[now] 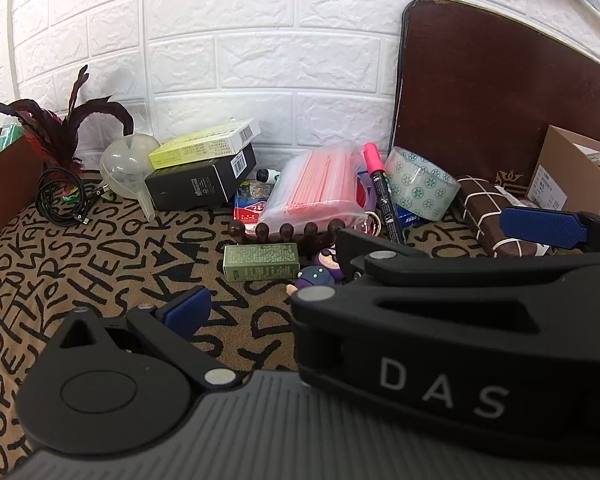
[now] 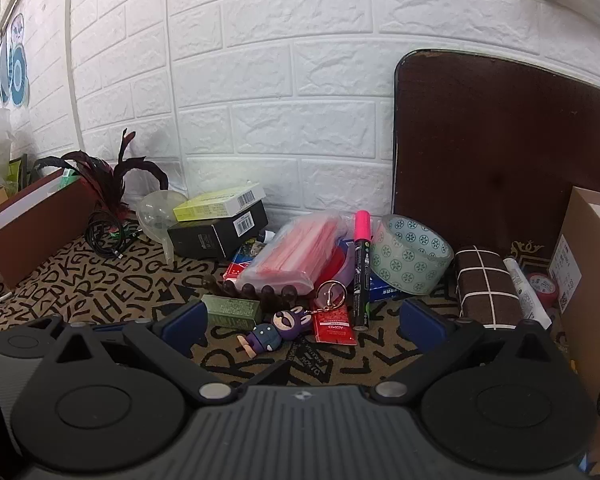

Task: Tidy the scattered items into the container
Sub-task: 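Grasp the clear tape roll with the right tool while the left tool grasps the pink straw bag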

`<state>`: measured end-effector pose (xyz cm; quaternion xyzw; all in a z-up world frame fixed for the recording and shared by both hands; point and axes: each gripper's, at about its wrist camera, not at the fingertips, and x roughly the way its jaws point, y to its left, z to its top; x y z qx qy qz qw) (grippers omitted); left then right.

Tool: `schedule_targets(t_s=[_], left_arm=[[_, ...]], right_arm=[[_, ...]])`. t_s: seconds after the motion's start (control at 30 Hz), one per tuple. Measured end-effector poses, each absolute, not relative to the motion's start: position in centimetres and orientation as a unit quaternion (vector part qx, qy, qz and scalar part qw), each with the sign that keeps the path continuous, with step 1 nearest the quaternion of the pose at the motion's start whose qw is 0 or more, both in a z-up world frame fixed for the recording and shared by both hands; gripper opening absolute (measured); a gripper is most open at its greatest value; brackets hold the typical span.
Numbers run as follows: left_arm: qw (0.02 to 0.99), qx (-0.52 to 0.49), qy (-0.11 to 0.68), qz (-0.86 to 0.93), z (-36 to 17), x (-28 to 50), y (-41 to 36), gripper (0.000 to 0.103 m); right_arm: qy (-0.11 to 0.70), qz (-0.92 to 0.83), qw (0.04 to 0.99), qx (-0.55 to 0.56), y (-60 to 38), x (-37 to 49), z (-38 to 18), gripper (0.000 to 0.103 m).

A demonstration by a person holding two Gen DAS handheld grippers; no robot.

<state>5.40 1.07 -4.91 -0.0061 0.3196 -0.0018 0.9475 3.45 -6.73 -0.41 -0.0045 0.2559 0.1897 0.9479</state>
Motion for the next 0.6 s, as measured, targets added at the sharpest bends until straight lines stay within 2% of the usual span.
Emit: schedule_targets(t_s=[0.2, 0.6], left_arm=[[0.949, 0.001, 0.317, 0.001, -5.2, 5.8, 1.1, 0.103], [0.963, 0.061, 0.261, -0.031, -5.9, 7.5, 2.4, 0.103]], right_arm=[[0.253, 0.193, 0.948, -0.011, -6.5, 4.0, -0.7, 0.103], [0.205, 0.183, 0.959, -0.074, -7.5, 6.2, -0.4, 0.103]])
